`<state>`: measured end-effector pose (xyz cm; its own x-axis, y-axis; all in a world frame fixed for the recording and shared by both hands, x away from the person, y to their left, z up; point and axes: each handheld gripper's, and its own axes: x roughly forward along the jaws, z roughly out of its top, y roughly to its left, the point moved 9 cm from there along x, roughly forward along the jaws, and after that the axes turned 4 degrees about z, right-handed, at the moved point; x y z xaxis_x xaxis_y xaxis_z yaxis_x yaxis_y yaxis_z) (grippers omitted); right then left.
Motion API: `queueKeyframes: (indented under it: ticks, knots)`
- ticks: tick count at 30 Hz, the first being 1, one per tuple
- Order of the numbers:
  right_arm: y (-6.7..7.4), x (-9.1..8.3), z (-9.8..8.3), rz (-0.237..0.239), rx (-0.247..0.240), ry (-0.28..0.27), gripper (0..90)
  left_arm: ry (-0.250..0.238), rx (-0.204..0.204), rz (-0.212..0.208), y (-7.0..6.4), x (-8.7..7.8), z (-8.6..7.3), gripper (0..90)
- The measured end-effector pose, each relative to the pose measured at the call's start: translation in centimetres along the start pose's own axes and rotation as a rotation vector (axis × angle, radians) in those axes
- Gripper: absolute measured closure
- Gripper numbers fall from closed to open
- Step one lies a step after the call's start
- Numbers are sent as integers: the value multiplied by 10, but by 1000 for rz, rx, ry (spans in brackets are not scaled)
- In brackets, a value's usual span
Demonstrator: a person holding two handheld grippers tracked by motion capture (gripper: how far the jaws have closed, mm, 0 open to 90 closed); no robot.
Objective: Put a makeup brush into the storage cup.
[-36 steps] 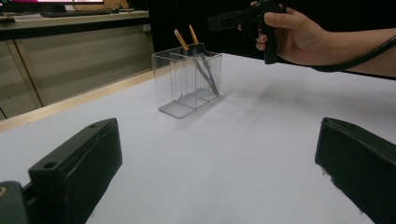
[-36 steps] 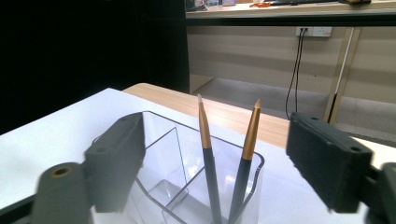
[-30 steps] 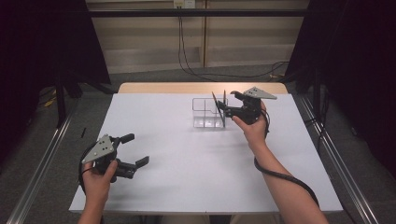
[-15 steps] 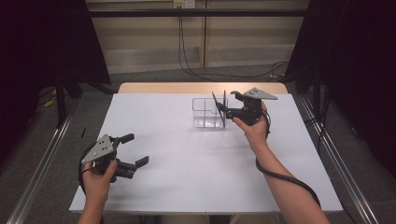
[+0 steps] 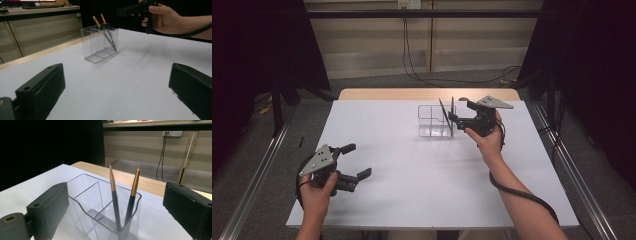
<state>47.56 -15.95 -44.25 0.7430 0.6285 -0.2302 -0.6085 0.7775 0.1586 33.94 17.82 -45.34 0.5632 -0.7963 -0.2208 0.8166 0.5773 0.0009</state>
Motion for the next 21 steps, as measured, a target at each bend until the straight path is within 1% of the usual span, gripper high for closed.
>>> queueKeyframes:
  ticks: [5,7,10,16,20,21]
  knots:
    - [1,-2,-1,3,-4,3,57,-1,0,1,0,0,0,6]
    - [2,-3,-3,9,5,8,56,0,-5,-2,0,1,-1,6]
    - [4,-4,-5,16,-6,11,53,-1,-5,1,2,1,0,6]
    - [5,-8,-8,14,-11,10,53,0,4,-11,0,6,1,6]
    - [6,-12,-11,15,-14,13,53,6,7,-12,0,6,0,6]
    - [6,-13,-12,17,-16,13,53,2,2,-11,0,6,0,6]
